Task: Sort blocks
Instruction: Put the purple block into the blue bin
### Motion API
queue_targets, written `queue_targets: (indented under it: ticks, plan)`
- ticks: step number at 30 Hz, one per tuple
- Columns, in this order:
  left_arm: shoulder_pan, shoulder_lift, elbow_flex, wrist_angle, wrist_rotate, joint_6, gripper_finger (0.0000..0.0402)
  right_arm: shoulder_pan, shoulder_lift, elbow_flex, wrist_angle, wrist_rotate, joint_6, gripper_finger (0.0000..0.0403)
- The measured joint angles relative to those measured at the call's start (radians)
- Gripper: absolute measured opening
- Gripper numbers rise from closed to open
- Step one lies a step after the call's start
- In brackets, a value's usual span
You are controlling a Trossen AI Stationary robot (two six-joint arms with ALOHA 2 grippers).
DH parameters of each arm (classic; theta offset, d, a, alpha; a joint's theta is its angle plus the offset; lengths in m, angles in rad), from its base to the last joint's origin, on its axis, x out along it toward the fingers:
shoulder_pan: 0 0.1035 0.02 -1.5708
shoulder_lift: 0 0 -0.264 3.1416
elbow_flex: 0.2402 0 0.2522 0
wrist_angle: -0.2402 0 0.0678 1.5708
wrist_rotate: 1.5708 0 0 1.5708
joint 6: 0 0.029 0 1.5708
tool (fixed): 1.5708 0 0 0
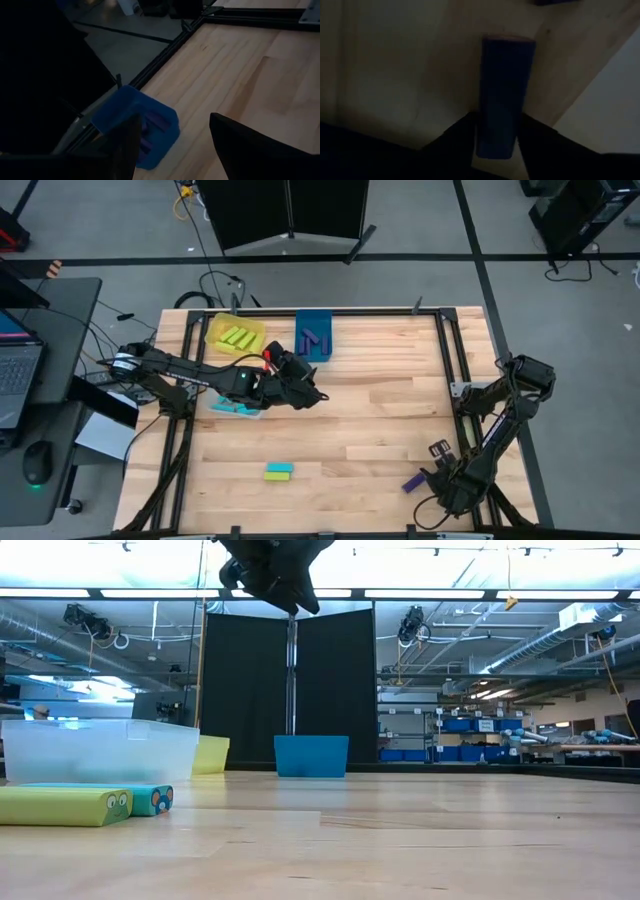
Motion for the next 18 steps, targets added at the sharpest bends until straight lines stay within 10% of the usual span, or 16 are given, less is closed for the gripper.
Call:
queue_targets:
  ticks: [18]
  plan:
    - [0.000,0.000,0.000,-0.004,0.025,-0.019,0.0243,0.014,0.008,0.046,-0.060,0.039,0.065,0.0118]
